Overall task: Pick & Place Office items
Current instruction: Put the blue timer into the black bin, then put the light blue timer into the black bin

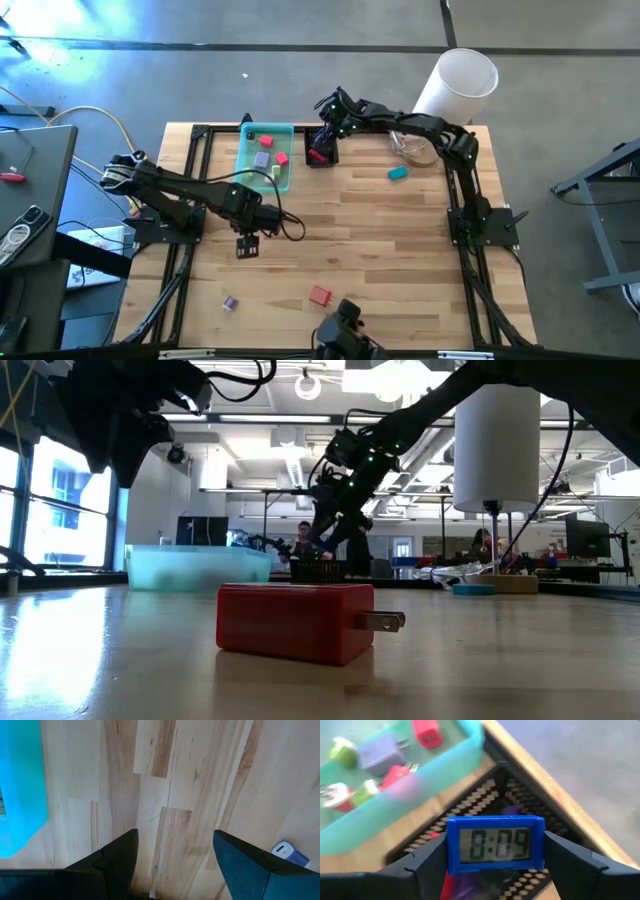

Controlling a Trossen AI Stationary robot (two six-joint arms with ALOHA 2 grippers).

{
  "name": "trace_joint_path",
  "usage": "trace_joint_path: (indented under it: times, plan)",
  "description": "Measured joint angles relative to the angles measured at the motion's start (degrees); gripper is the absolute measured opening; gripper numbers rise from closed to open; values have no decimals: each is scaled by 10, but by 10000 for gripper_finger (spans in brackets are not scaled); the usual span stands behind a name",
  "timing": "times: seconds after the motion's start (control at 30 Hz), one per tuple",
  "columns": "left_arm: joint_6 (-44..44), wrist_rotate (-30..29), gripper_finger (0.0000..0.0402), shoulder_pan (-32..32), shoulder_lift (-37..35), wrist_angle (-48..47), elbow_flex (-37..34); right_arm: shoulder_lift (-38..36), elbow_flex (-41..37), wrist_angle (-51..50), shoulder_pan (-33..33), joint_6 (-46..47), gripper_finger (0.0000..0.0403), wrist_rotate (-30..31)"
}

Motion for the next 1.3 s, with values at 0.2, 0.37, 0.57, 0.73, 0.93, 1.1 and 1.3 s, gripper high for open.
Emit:
trace_joint_path:
  times: [0.2,0.37,0.57,0.73,0.93,1.1,1.3]
  plan:
    - [-6,0,249,-13,0,6,0,19,0,-4,0,-18,285,28]
    - [-6,0,249,-23,0,9,0,21,0,-1,4,-28,319,60]
    - [-6,0,249,-26,0,11,0,21,0,21,6,-16,341,39]
    - [-6,0,249,-26,0,11,0,19,0,25,15,-47,342,50]
    - [-6,-3,249,-26,0,11,0,-20,0,-16,34,-69,341,44]
    - [-9,-22,249,-26,0,12,0,-63,1,-169,63,-101,341,39]
    - [39,-25,249,-15,0,54,0,-89,0,-384,86,-103,341,-23]
